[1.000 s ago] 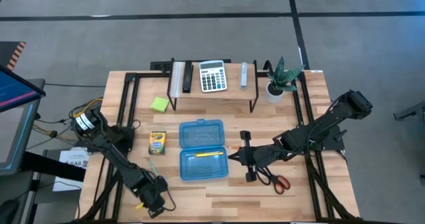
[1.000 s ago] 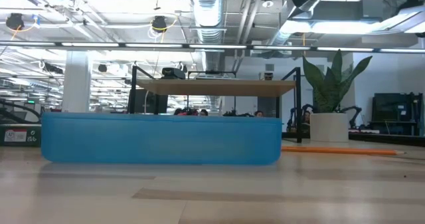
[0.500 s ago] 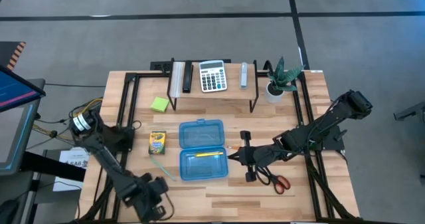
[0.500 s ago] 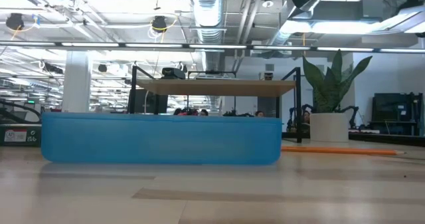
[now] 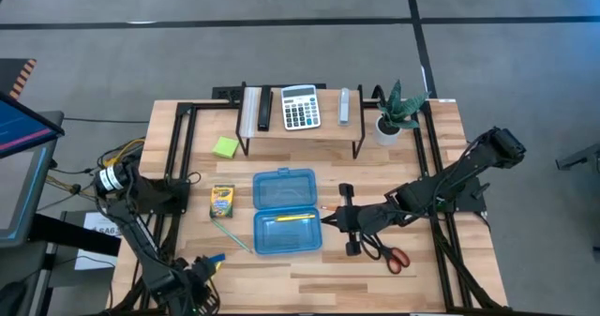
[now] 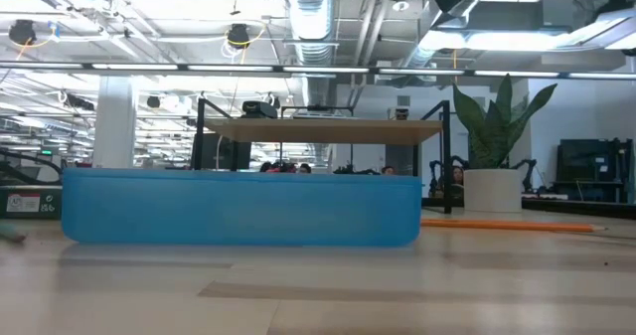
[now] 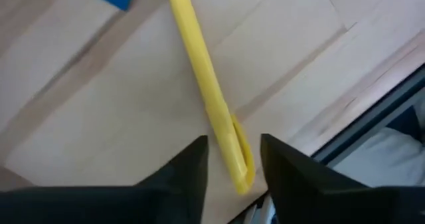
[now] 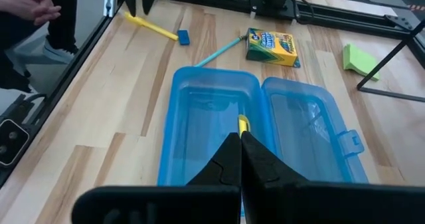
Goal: Pack school essentials
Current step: Put the yellow pen into the blue supply box
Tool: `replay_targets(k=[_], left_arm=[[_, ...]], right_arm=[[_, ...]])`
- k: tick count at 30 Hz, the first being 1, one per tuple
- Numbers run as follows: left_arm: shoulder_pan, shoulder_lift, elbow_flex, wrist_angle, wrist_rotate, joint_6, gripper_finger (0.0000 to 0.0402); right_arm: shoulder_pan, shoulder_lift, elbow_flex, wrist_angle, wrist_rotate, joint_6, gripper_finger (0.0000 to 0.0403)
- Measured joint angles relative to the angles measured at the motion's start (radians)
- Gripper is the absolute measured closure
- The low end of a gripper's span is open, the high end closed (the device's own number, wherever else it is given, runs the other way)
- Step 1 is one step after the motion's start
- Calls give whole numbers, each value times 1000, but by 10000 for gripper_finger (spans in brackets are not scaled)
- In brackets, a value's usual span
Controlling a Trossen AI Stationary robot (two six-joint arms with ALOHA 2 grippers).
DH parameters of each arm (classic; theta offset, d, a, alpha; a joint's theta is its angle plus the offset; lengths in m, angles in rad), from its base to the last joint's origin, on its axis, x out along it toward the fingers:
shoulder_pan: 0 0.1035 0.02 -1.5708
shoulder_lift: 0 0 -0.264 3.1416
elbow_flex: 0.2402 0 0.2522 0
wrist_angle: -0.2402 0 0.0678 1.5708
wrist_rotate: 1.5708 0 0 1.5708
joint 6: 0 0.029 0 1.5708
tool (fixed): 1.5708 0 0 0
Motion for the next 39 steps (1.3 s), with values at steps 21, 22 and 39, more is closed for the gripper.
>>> replay_targets(k=[21, 22, 39], left_arm=[[65, 130, 11, -36, 185, 153, 294], [70, 130, 11, -38, 187, 168, 310], [175, 129, 10, -101, 223, 405, 395]], right_arm=[[-6, 0, 0, -1, -1, 6, 395], [-6, 0, 0, -1, -1, 6, 395], [-6, 0, 0, -1, 0, 1, 395]])
